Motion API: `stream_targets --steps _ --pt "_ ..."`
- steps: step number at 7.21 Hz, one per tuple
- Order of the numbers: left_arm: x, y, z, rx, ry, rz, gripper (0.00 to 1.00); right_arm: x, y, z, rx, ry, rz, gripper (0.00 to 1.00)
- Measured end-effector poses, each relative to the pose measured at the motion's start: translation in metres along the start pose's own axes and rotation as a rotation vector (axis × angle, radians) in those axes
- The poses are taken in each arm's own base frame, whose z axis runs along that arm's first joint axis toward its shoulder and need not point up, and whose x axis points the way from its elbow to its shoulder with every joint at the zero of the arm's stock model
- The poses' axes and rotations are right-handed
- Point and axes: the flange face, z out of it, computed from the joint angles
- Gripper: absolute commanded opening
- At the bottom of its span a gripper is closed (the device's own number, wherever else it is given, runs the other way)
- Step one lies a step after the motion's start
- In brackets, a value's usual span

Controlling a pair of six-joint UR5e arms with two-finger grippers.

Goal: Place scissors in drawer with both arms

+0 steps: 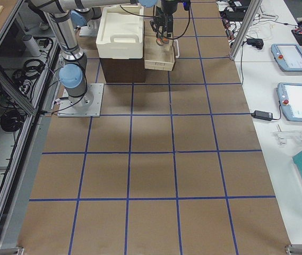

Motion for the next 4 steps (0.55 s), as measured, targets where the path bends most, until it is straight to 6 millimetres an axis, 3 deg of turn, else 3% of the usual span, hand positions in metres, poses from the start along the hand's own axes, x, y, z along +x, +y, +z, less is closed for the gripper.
stream_targets --steps 4 --pt "0.014 -0.022 0.026 -0.015 0.011 0.012 0.00 0.000 0.001 0.001 -0.007 0.000 0.002 1.00"
